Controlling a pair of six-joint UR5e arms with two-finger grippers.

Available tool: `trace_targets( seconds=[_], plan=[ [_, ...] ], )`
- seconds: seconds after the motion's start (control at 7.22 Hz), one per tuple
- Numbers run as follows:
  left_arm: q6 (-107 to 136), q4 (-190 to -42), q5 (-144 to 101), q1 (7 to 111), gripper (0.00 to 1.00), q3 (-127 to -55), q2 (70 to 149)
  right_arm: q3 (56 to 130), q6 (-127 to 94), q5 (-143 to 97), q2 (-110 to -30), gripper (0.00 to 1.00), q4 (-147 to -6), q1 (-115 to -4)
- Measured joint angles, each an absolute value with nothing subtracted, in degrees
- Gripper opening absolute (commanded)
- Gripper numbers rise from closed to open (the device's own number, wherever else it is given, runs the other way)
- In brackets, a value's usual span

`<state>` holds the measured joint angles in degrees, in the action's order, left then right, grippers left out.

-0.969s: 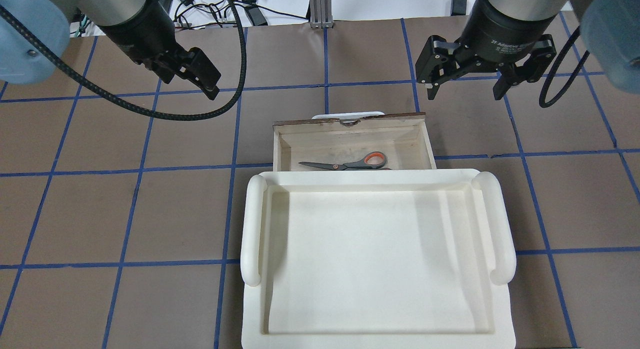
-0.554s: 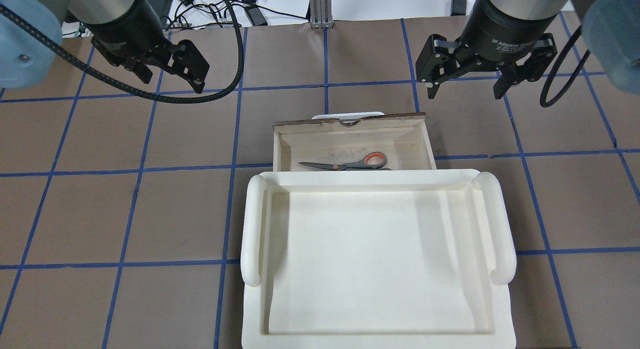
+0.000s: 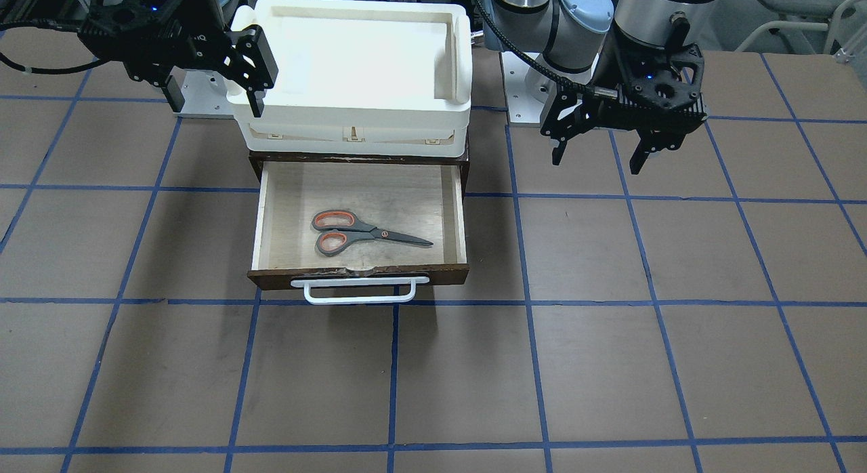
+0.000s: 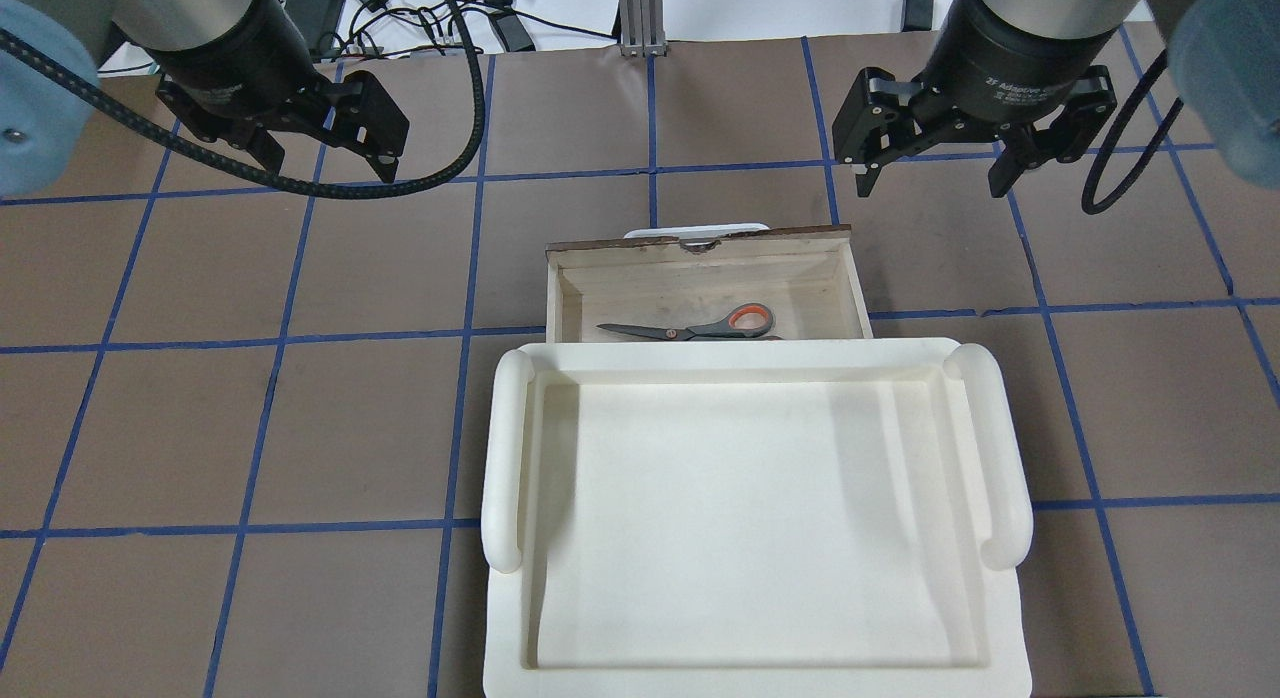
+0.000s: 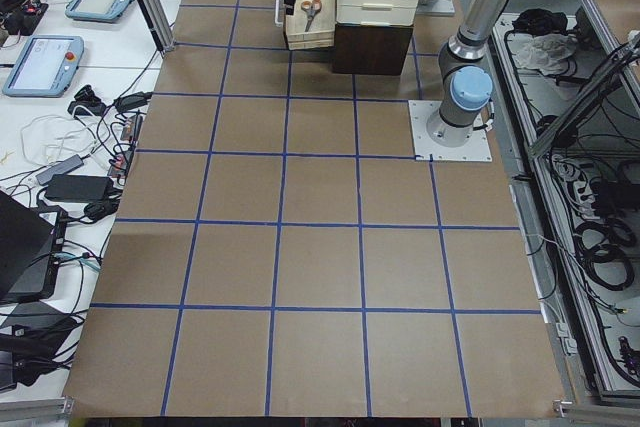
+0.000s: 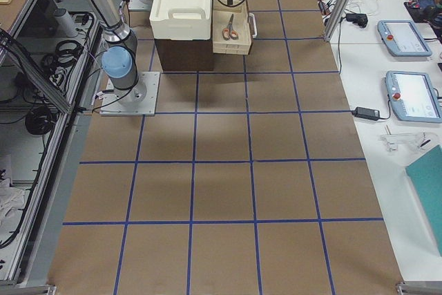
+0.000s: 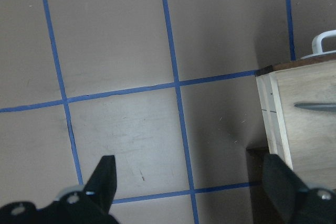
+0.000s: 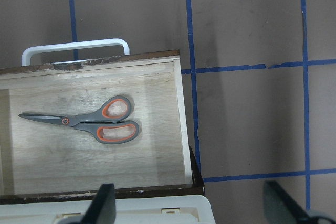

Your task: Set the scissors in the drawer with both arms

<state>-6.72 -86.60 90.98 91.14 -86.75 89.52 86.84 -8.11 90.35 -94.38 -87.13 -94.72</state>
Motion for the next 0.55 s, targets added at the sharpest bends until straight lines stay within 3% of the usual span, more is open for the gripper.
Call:
trace_targets(
  seconds=[0.55],
  plan=[
    [-6.60,-86.72,90.76,90.79,1.00,-88.72,88.45,86.84,-8.33,90.35,-94.48,1.00,-87.10,-94.69]
  ],
)
